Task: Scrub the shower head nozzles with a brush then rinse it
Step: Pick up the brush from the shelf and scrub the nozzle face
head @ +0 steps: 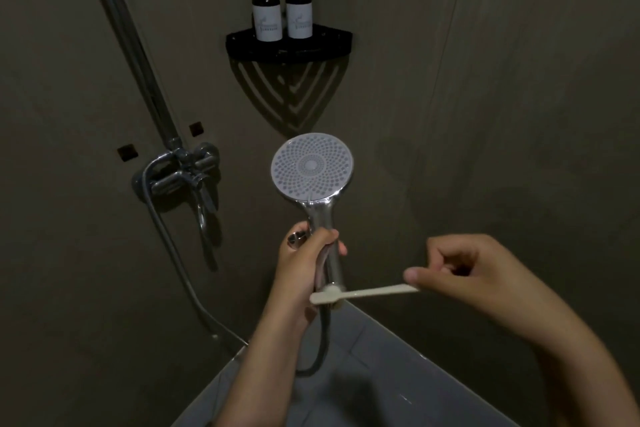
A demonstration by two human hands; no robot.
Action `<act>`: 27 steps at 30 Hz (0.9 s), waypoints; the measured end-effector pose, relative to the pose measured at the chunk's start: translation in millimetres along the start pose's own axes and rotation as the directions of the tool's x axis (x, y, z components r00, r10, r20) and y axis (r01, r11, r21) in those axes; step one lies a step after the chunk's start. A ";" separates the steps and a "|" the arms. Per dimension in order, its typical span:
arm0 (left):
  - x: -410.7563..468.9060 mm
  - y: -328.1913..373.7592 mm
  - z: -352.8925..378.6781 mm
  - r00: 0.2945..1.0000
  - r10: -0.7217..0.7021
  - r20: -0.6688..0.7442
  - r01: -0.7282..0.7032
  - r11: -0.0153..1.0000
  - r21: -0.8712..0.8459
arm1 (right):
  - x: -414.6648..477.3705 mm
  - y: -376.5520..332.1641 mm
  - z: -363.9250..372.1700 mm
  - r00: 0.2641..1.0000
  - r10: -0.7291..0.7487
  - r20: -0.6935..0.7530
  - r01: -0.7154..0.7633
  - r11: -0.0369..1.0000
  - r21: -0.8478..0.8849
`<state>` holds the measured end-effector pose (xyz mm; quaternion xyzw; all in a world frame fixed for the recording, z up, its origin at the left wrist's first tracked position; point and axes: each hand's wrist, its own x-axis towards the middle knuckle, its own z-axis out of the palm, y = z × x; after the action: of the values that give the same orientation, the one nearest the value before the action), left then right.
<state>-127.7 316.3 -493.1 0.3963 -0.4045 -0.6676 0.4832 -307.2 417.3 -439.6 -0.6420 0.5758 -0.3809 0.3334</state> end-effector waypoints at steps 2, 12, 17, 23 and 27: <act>-1.2 1.2 -0.2 1.000 0.013 -0.005 -0.013 1.000 0.004 | 2.1 -0.1 6.0 1.000 0.013 0.004 -0.013 1.000 -0.009; -7.9 7.3 0.0 1.000 0.005 0.008 -0.005 0.999 -0.054 | 7.3 -5.2 4.4 1.000 0.014 -0.002 -0.014 1.000 -0.011; -9.6 10.5 -0.1 1.000 0.009 0.018 -0.008 0.998 -0.057 | 8.6 -4.5 -1.1 0.998 0.041 0.042 -0.040 0.999 -0.020; -9.4 10.3 -1.2 1.000 -0.005 0.029 0.007 0.998 -0.070 | 6.1 1.8 -12.0 0.997 0.054 0.058 -0.055 0.998 0.011; -7.6 9.5 1.5 1.000 0.001 0.014 0.000 0.997 -0.073 | 5.4 4.9 -15.9 0.999 0.041 0.033 -0.042 0.999 0.028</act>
<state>-124.3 322.0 -482.8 0.3738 -0.3835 -0.6845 0.4947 -323.2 411.5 -435.5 -0.6311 0.5780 -0.3716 0.3599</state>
